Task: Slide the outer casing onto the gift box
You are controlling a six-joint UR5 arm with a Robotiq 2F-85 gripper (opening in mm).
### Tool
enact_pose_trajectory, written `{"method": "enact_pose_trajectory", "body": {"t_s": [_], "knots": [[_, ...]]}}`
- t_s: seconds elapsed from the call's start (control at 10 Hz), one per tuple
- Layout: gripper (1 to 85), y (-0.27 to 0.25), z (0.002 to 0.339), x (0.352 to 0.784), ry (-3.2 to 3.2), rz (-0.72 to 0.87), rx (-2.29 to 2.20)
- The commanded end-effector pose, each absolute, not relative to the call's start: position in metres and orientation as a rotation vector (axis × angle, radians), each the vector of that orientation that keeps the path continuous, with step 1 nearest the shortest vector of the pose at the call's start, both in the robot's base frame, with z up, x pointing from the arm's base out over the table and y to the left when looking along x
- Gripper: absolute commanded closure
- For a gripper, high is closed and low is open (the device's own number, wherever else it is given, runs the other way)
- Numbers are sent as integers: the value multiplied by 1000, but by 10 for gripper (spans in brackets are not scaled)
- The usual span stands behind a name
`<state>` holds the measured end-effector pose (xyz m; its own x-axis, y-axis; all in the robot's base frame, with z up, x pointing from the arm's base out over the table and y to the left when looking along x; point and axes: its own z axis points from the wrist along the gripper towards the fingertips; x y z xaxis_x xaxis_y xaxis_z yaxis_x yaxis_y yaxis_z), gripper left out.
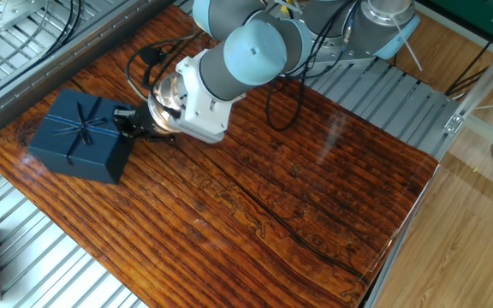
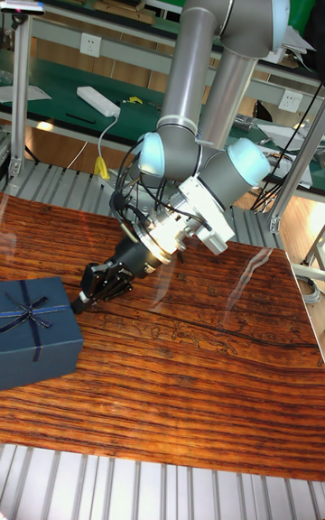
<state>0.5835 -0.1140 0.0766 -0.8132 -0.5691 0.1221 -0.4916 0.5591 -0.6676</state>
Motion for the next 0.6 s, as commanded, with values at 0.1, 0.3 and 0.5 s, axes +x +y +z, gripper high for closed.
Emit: {"method": "enact_pose_trajectory", "body": {"t_s": [0.1,0.3,0.5], "knots": [[847,-119,79,580,2692,-1111,-914],[847,-120,80,580,2695,-1114,-920],[847,-120,81,579,2703,-1117,-945]]}}
